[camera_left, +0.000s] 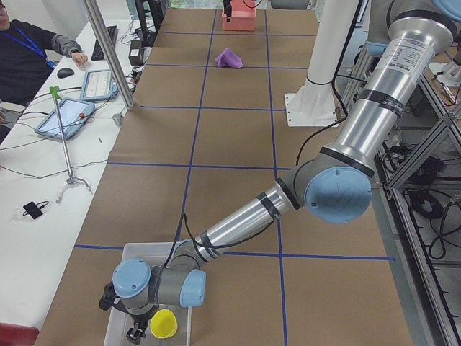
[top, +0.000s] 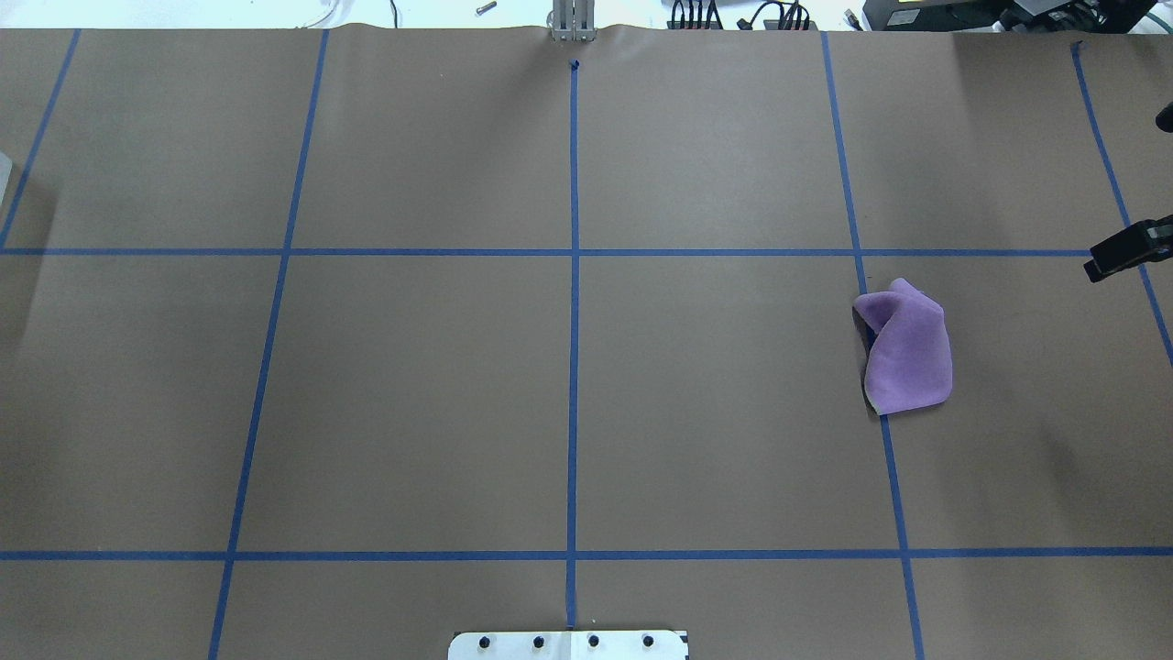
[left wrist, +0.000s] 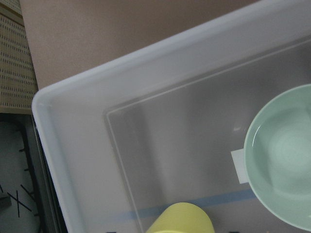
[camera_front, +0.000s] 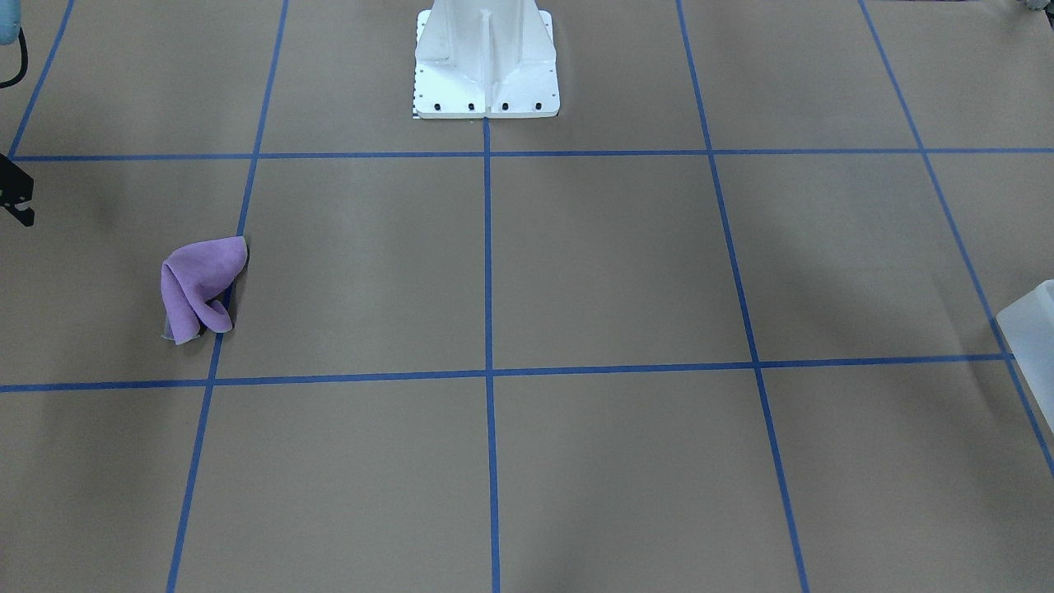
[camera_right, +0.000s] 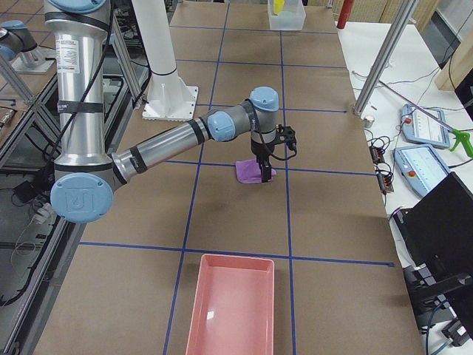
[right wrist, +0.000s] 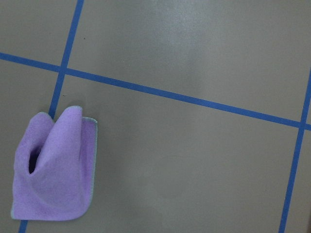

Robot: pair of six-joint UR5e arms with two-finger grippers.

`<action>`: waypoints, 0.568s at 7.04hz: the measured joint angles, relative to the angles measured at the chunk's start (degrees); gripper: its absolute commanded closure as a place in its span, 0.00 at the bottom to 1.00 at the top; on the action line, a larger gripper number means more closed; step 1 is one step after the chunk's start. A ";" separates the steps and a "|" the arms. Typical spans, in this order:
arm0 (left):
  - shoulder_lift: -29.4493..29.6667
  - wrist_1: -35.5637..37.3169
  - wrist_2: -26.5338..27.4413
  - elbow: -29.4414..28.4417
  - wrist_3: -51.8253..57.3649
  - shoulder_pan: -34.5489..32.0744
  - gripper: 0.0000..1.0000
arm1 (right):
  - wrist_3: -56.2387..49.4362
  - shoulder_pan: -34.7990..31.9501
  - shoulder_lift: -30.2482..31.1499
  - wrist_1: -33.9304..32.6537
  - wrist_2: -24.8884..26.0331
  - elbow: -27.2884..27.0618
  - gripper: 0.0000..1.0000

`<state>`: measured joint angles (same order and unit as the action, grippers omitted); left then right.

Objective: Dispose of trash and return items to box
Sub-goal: 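Release the yellow cup into the clear bin with the left gripper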

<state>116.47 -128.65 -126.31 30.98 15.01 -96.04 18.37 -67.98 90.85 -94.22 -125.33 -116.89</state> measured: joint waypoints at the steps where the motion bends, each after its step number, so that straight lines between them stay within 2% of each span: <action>1: -0.16 2.36 -1.28 3.42 -0.23 -0.82 0.01 | 0.02 -0.02 -0.03 0.00 -0.02 0.02 0.00; 3: -2.51 9.29 -4.78 13.61 -4.82 -1.13 0.02 | 1.03 0.10 -0.30 0.00 -0.15 -0.14 0.00; 4: -5.78 10.71 -8.07 20.61 -11.73 -0.54 0.02 | 2.23 0.39 -0.71 0.00 -0.22 -0.21 0.00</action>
<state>110.70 -117.93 -134.38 51.59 3.28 -96.58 20.60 -67.58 90.14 -94.22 -125.55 -117.10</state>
